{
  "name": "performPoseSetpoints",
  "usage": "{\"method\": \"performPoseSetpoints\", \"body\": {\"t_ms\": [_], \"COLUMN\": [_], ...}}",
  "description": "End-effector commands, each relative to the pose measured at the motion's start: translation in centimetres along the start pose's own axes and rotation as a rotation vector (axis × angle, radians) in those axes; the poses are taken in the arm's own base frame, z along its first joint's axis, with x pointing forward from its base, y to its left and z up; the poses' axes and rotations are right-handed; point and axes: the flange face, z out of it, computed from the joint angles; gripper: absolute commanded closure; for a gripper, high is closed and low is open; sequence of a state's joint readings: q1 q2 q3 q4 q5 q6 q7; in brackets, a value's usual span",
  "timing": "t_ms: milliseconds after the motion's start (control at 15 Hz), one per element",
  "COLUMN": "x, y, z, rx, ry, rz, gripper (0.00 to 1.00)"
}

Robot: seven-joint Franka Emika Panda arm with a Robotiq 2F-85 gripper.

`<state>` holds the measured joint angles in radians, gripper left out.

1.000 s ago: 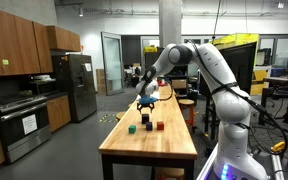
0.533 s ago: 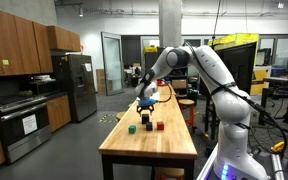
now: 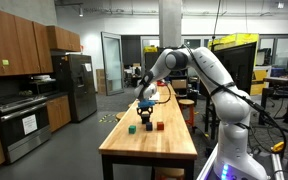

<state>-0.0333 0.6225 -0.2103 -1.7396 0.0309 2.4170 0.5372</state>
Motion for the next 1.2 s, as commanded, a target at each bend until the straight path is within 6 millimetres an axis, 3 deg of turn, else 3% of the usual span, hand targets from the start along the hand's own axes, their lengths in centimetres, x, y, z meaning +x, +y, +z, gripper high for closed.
{"method": "performPoseSetpoints", "body": {"t_ms": [0, 667, 1133], "x": [0.2, -3.6, -7.0], "y": [-0.2, -0.4, 1.8], "z": [-0.7, -3.5, -6.6], "rx": [-0.001, -0.004, -0.017], "ry": [-0.011, -0.008, 0.017], "rz": [-0.004, -0.037, -0.029], "gripper": [0.51, 0.51, 0.51]}}
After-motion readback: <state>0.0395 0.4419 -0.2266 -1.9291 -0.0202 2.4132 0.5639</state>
